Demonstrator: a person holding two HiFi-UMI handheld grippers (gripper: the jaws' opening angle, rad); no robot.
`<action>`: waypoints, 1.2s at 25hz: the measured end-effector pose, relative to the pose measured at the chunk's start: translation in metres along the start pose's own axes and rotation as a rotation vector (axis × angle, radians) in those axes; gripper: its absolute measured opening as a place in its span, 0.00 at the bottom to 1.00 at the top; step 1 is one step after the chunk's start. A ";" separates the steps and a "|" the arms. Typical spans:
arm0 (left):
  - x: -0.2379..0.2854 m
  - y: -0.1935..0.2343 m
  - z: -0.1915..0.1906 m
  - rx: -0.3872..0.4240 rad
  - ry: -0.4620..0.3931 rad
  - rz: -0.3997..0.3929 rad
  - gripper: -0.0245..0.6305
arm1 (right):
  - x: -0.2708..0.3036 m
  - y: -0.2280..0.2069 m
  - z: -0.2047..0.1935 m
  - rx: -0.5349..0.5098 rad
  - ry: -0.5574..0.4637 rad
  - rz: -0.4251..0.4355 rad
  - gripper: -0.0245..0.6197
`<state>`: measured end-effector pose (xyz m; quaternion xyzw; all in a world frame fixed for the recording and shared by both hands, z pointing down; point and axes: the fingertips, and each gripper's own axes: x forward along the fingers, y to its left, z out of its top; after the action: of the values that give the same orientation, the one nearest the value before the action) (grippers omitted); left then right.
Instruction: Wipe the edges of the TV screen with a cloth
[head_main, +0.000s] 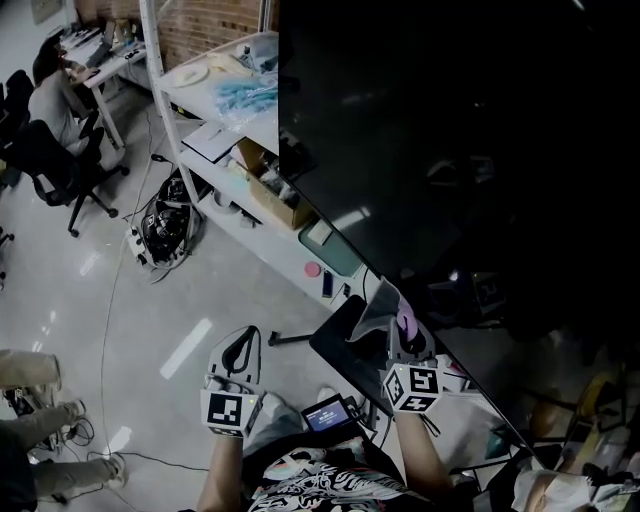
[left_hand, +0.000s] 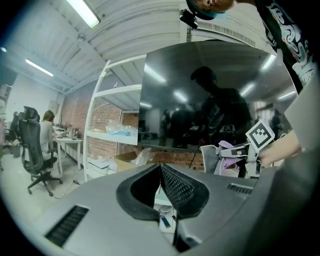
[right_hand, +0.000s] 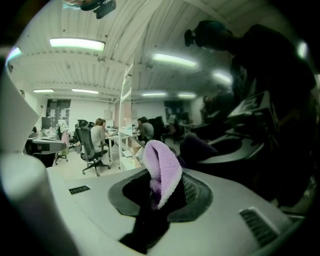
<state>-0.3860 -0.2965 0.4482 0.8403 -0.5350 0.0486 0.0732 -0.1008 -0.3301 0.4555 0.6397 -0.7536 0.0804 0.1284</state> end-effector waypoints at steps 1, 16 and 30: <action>-0.002 0.003 -0.001 -0.001 0.001 -0.001 0.07 | 0.001 0.001 0.000 0.003 0.000 -0.004 0.21; 0.029 0.025 0.012 0.005 0.000 -0.032 0.07 | 0.028 0.017 0.015 0.090 -0.006 -0.004 0.21; 0.074 0.056 0.035 0.014 -0.022 -0.013 0.07 | 0.066 0.036 0.030 0.070 0.008 0.029 0.21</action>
<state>-0.4055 -0.3920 0.4295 0.8446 -0.5300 0.0429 0.0618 -0.1488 -0.3946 0.4479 0.6323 -0.7591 0.1112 0.1079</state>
